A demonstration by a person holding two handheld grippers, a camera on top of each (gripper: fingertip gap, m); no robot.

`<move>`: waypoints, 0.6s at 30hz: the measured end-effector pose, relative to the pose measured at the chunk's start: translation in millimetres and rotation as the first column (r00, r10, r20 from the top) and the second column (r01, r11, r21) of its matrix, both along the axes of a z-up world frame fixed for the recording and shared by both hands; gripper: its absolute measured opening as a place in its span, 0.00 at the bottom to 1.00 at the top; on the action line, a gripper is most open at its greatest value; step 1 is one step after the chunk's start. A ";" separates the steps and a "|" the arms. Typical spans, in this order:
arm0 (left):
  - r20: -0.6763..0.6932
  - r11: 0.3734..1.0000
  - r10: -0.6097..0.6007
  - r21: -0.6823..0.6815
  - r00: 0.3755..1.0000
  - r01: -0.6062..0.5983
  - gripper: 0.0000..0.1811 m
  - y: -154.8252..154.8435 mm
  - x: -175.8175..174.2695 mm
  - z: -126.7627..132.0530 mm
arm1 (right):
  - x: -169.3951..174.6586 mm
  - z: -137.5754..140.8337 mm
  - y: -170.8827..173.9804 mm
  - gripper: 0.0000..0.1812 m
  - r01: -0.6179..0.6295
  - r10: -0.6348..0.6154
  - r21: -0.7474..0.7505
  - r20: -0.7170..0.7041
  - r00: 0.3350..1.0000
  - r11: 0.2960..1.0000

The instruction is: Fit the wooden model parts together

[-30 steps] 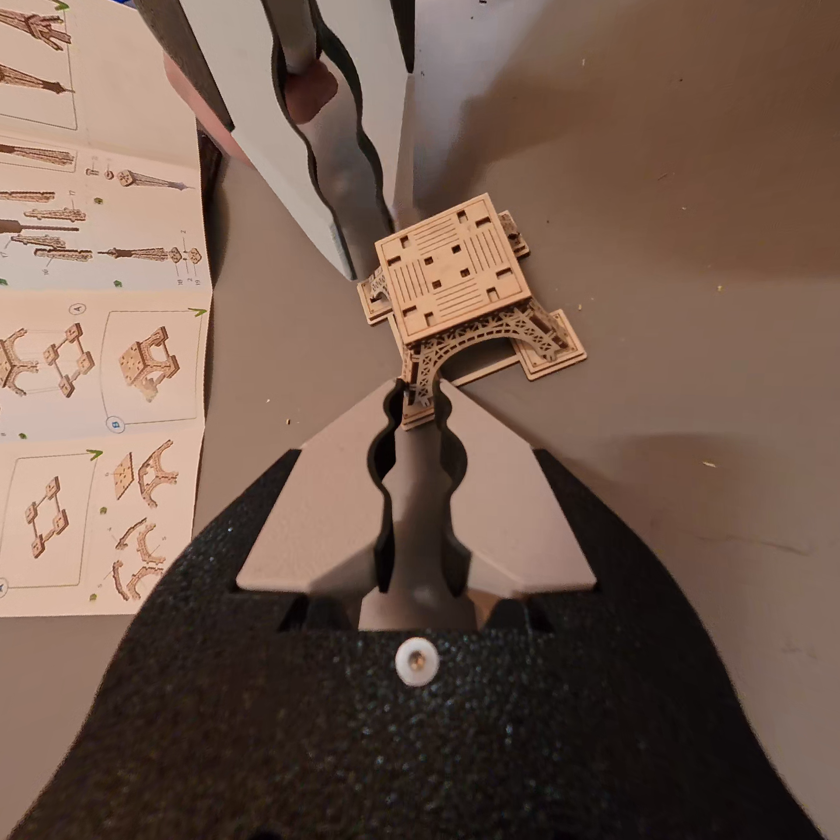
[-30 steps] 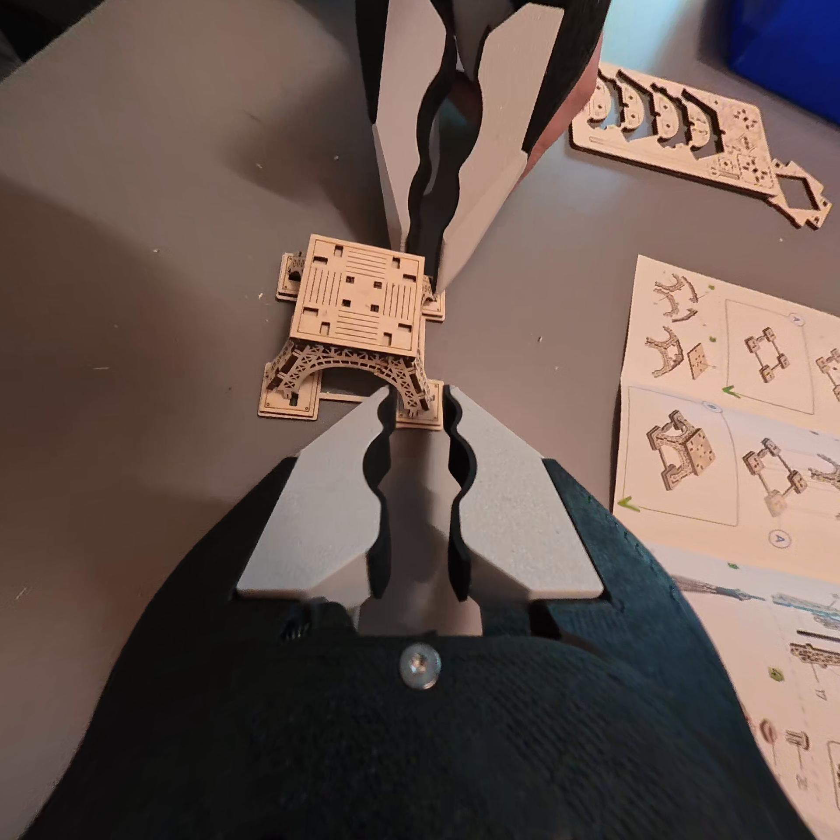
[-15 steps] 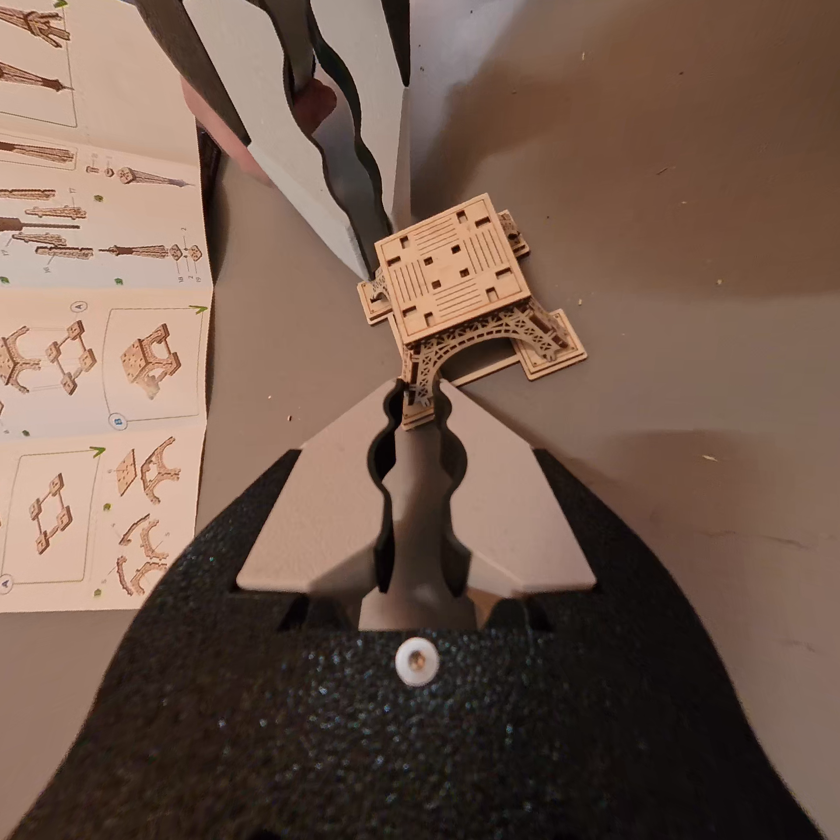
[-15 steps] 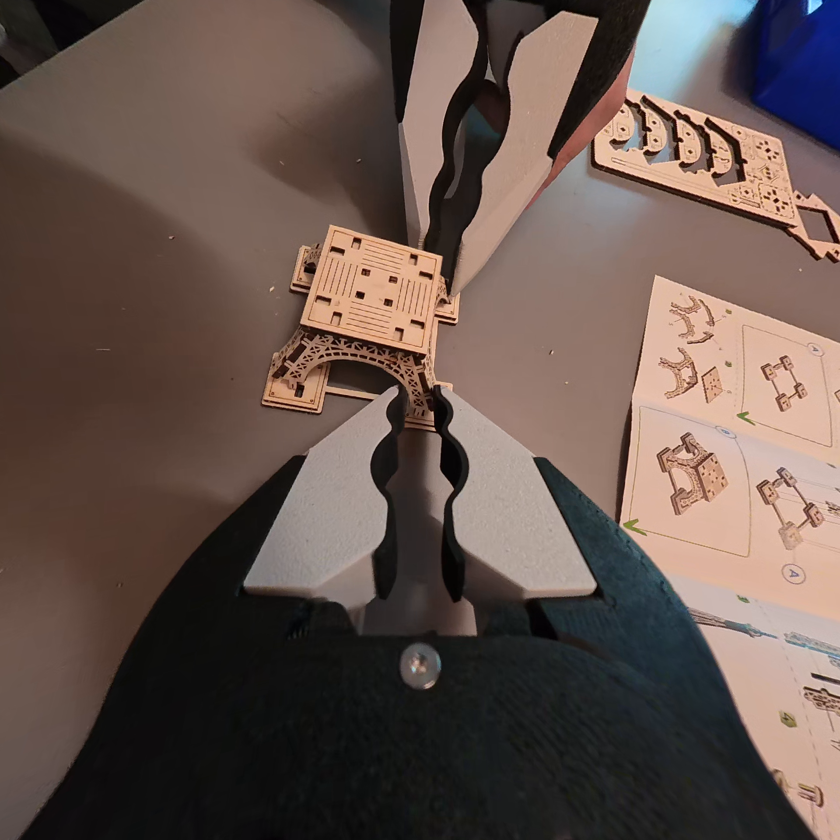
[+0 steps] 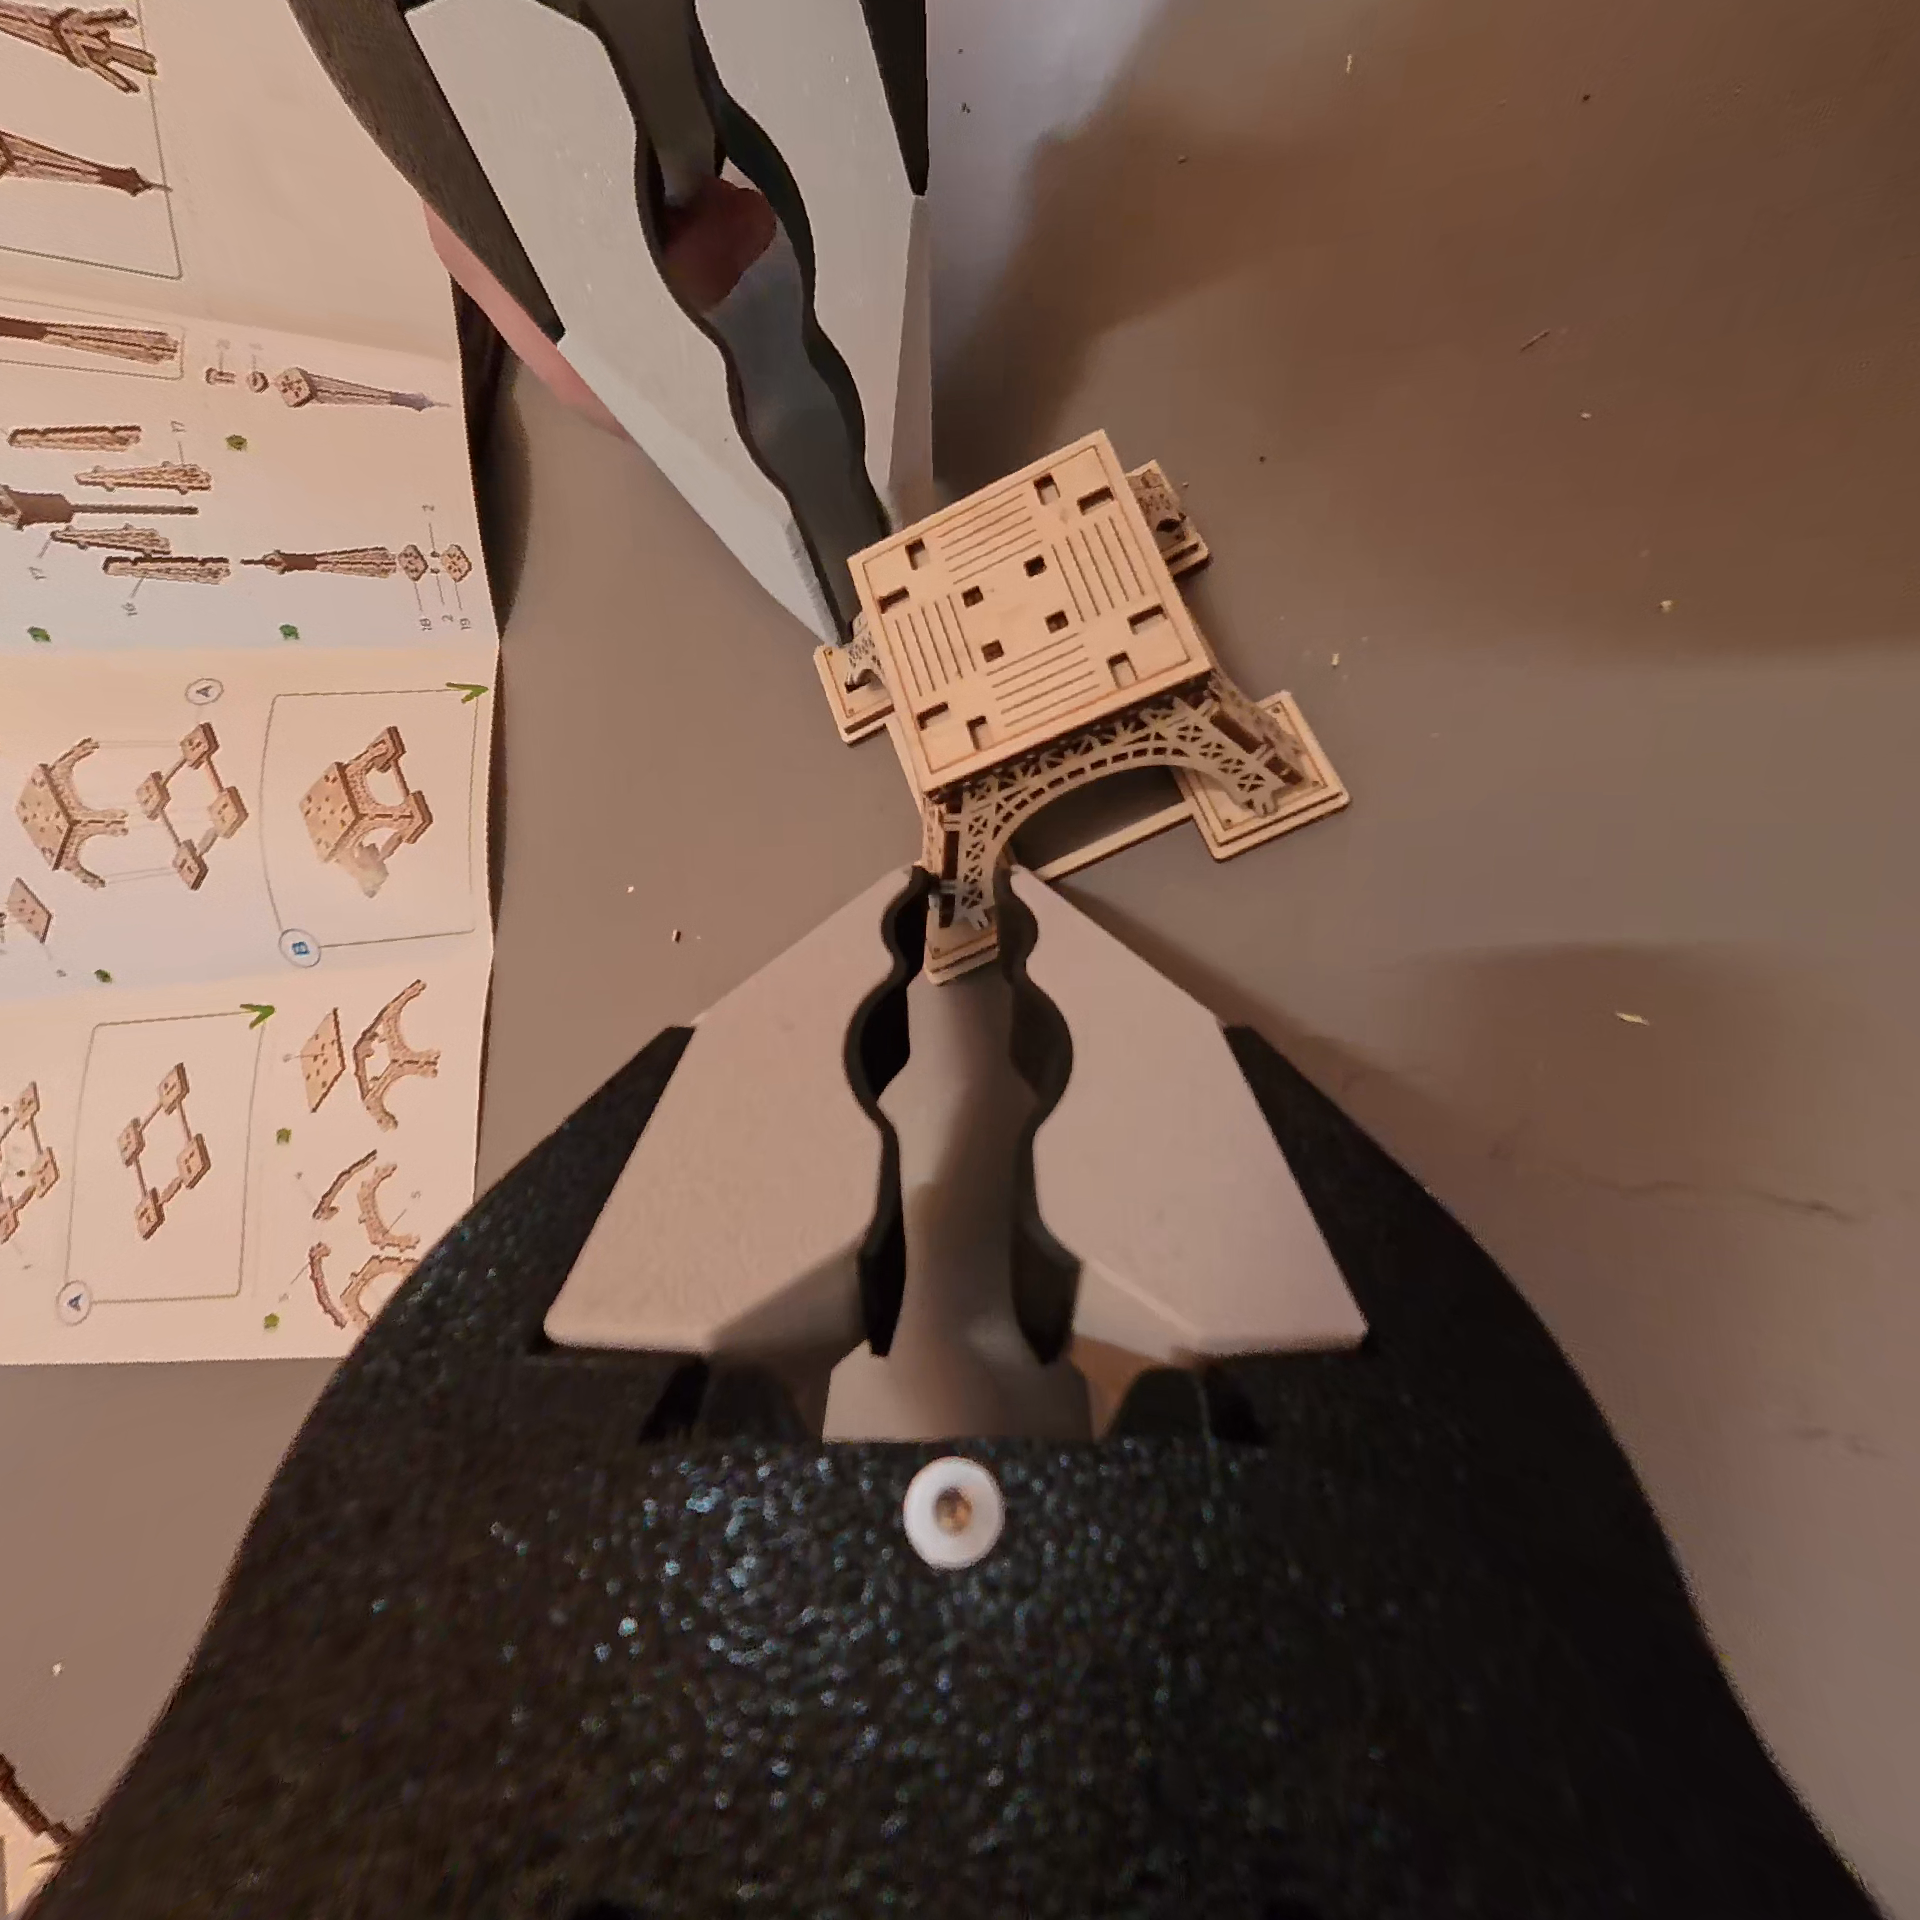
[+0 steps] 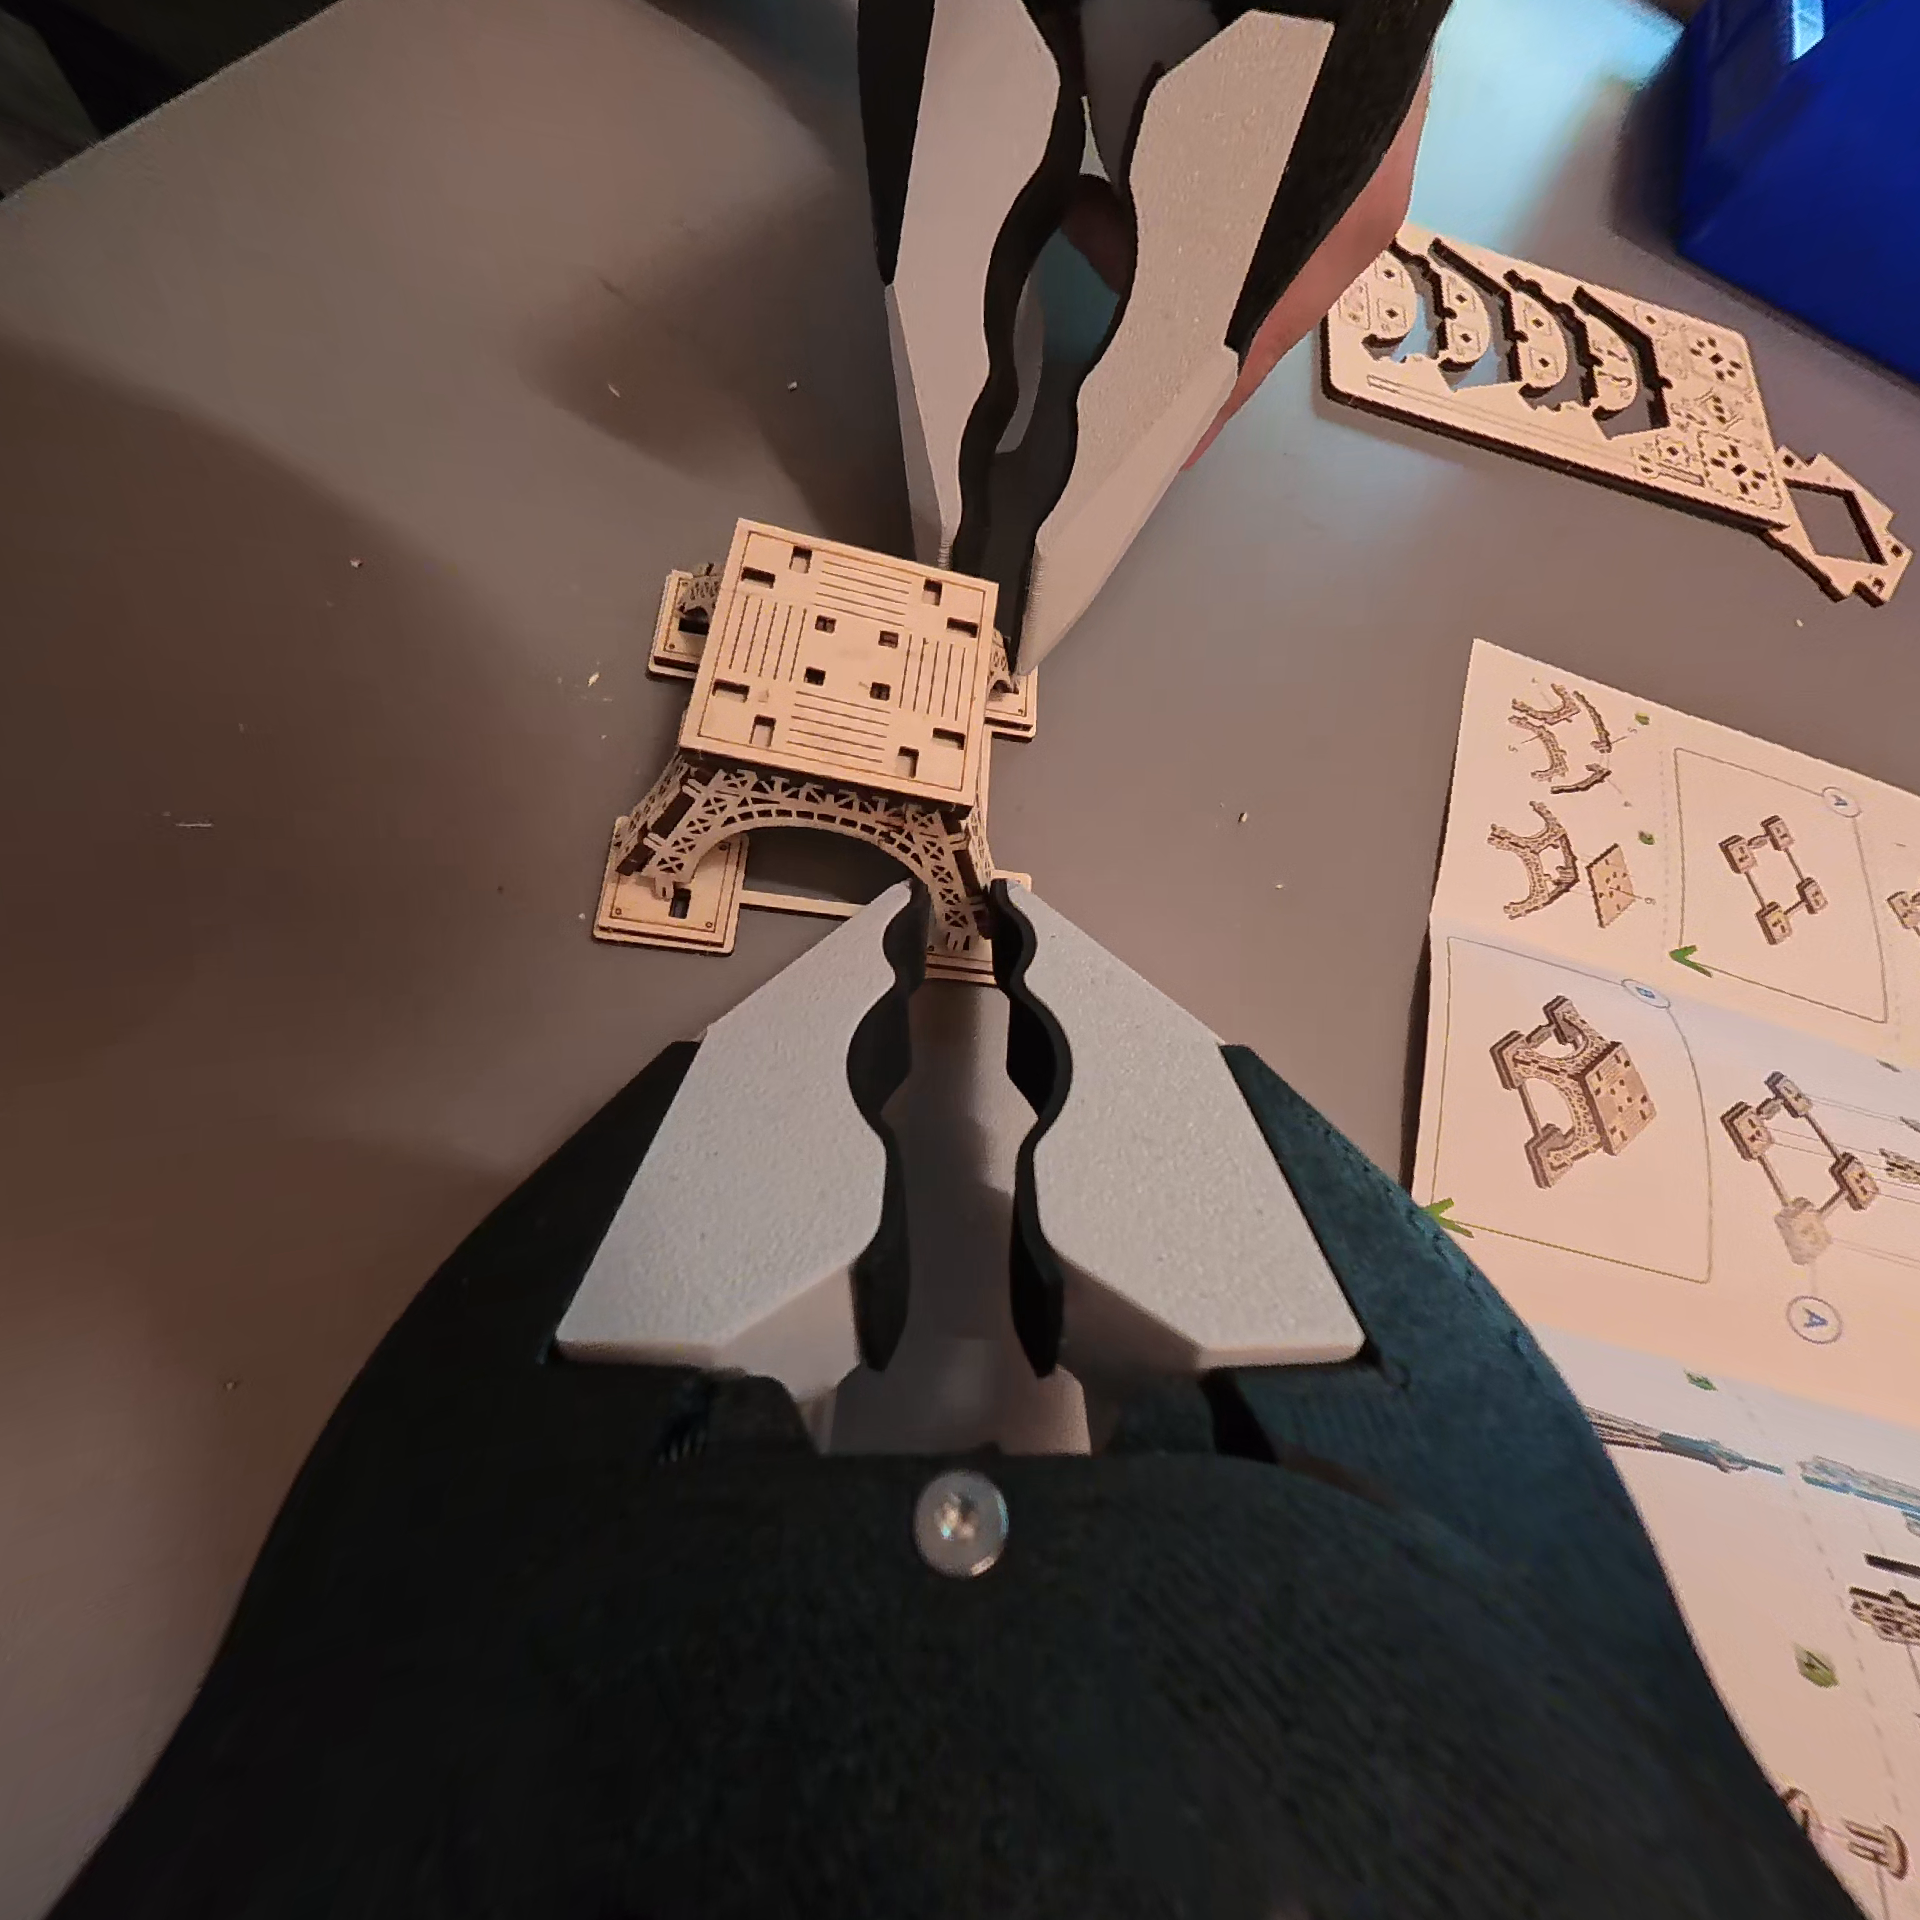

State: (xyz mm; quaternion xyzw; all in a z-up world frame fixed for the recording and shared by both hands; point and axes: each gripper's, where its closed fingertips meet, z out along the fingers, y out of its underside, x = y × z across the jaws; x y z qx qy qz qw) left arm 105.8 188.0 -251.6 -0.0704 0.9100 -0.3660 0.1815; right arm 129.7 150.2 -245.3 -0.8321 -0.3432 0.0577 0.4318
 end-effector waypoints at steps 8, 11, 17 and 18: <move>-0.002 1.000 0.005 0.005 1.000 -0.005 0.05 0.9 0.3 0.0 | 0.1 -0.1 1.0 0.05 0.000 0.000 0.006 0.006 1.000 1.000; -0.009 1.000 0.008 -0.001 1.000 -0.008 0.05 0.9 0.3 -0.2 | 0.2 -0.2 1.1 0.05 -0.001 0.001 0.006 0.004 1.000 1.000; -0.062 0.998 0.015 -0.063 0.998 -0.019 0.05 0.8 0.2 -0.2 | 0.3 -0.4 1.4 0.05 -0.002 0.003 0.013 -0.025 1.000 1.000; -0.073 0.997 0.014 -0.078 0.997 -0.020 0.05 0.7 0.1 -0.2 | 0.3 -0.4 1.4 0.05 -0.002 0.002 0.015 -0.031 1.000 1.000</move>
